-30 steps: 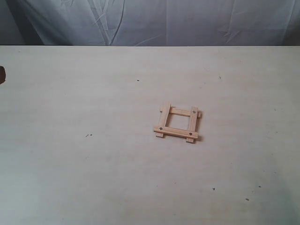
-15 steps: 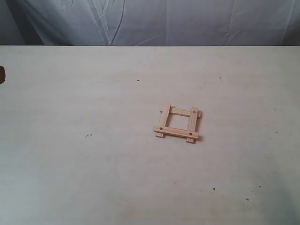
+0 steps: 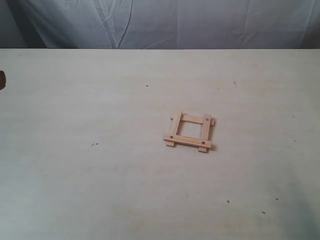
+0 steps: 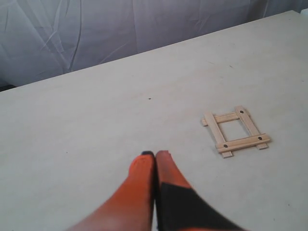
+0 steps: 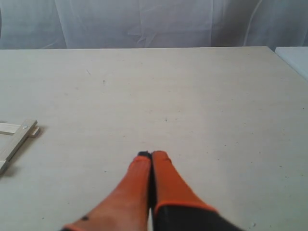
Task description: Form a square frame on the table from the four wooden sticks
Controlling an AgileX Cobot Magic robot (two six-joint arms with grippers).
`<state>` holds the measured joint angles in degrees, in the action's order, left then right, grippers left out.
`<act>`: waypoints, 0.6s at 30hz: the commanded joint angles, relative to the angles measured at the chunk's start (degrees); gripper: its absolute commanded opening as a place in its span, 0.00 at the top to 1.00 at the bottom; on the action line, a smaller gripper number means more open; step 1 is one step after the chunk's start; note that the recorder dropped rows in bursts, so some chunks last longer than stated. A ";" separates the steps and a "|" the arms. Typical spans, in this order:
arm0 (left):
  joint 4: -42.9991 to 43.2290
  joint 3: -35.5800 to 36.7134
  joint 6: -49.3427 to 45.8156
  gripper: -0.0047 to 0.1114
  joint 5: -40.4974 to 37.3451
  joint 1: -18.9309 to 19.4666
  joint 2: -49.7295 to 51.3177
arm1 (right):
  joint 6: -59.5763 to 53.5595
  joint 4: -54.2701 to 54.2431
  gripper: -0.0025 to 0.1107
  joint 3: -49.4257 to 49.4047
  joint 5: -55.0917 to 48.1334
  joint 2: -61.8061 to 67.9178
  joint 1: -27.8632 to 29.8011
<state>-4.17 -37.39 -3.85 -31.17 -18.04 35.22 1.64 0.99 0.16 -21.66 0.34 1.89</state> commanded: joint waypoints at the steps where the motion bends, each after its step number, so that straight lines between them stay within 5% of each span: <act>1: 0.18 0.37 0.30 0.96 0.18 0.27 -0.43 | 0.14 -0.01 0.98 -0.16 0.93 -0.34 -0.20; 12: 3.21 0.37 -0.15 0.96 0.29 0.38 -1.01 | 0.14 -0.01 0.98 -0.16 1.06 -0.34 -0.20; 18: 5.31 4.60 0.07 0.96 2.58 5.69 -7.52 | 0.14 -0.01 0.98 -0.16 1.06 -0.34 -0.20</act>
<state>0.00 -35.76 -3.97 -30.52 -15.10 31.30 1.64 0.99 0.16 -21.62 0.34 1.79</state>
